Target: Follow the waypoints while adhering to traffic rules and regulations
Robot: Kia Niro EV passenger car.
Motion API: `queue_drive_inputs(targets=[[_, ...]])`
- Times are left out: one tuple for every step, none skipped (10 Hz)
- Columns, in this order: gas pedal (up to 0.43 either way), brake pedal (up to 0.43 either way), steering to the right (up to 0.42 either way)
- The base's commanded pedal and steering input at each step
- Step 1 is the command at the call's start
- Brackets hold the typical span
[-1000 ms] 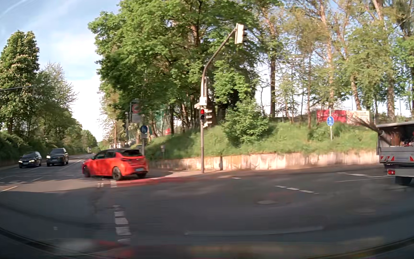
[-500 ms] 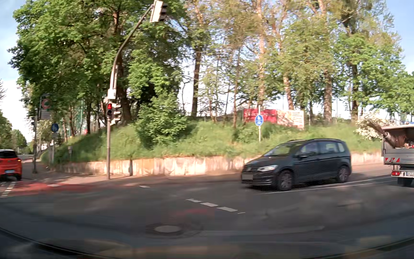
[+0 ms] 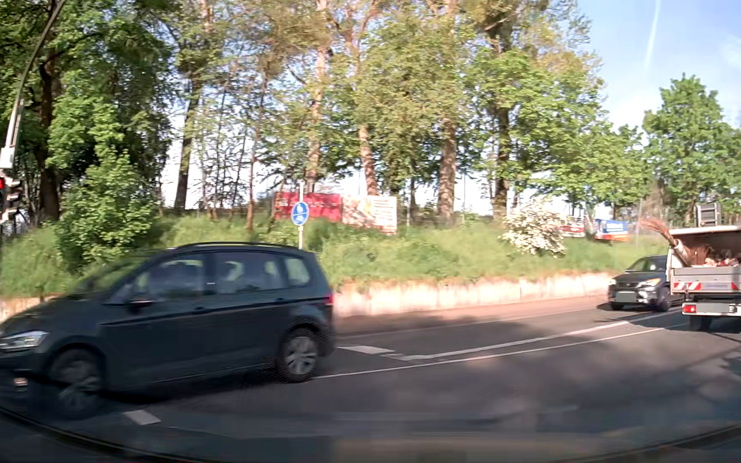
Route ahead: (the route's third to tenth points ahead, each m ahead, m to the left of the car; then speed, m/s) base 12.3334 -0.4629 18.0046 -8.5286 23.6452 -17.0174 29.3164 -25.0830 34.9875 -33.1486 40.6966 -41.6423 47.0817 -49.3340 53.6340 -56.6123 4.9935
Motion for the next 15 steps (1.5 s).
queue_drive_inputs(targets=[[0.118, 0.0, 0.488], [0.118, 0.0, 0.485], [0.177, 0.0, 0.478], [0.189, 0.0, 0.468], [0.189, 0.0, 0.467], [0.189, 0.0, 0.47], [0.189, 0.0, 0.47], [0.189, 0.0, 0.47], [0.209, 0.0, 0.468], [0.209, 0.0, 0.456], [0.209, 0.0, 0.428], [0.24, 0.0, 0.398], [0.24, 0.0, 0.368], [0.248, 0.0, 0.333], [0.248, 0.0, 0.289]])
